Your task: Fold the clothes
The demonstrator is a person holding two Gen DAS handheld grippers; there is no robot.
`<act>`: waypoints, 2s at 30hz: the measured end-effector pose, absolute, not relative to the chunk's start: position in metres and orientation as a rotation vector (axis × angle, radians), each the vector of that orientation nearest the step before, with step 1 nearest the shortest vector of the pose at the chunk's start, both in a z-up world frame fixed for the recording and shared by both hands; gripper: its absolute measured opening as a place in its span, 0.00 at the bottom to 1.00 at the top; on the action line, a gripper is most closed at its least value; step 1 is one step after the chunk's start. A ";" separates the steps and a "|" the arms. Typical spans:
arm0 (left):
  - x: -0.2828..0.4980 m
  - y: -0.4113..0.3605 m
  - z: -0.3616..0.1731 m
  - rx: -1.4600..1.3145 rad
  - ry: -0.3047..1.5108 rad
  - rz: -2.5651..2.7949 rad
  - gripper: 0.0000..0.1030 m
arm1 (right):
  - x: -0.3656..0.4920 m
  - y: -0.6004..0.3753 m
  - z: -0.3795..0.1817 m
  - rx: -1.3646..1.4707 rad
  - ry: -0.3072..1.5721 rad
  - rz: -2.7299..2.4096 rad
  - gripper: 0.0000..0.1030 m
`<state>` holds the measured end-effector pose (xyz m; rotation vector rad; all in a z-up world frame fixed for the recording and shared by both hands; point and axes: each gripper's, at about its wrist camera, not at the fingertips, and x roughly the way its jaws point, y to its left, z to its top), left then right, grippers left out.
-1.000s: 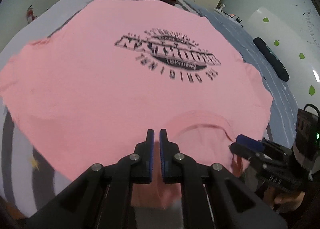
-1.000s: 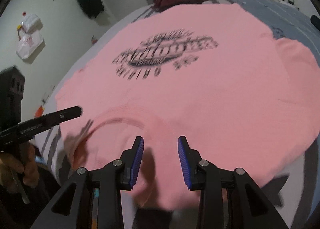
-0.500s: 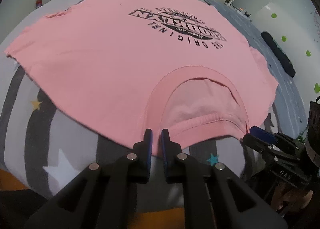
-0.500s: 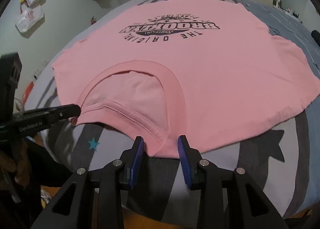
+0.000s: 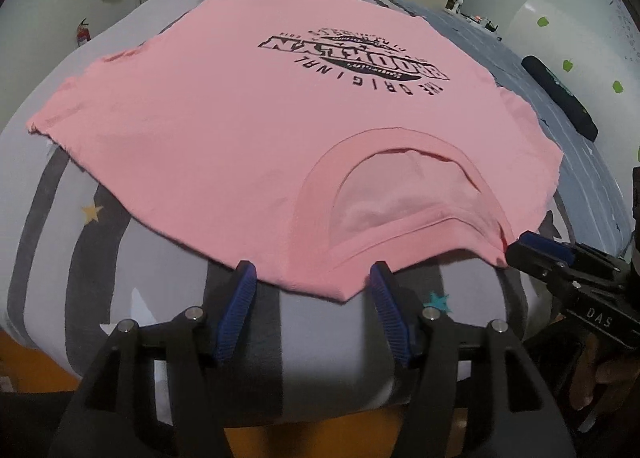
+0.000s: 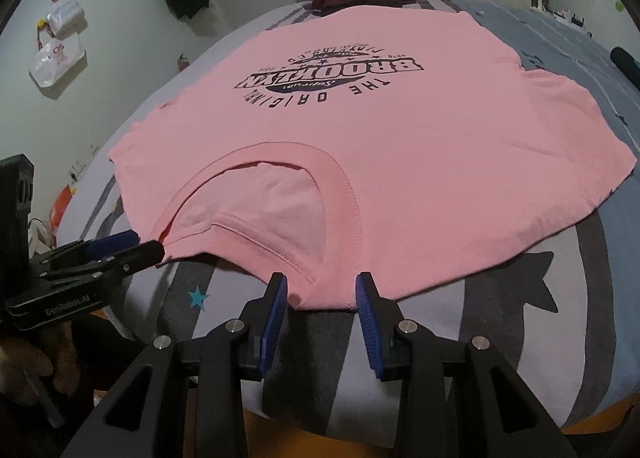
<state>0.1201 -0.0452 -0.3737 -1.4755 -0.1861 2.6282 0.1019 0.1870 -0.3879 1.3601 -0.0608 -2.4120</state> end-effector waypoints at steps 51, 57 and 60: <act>0.059 -0.078 -0.362 -1.377 -0.299 2.667 0.11 | 0.028 0.225 -0.394 1.294 -0.277 -2.527 0.03; -0.002 -0.101 -0.349 -1.288 -0.308 2.745 0.11 | -0.029 0.273 -0.367 1.170 -0.322 -2.693 0.07; -0.033 -0.113 -0.355 -1.302 -0.265 2.763 0.11 | -0.074 0.314 -0.356 1.131 -0.317 -2.786 0.08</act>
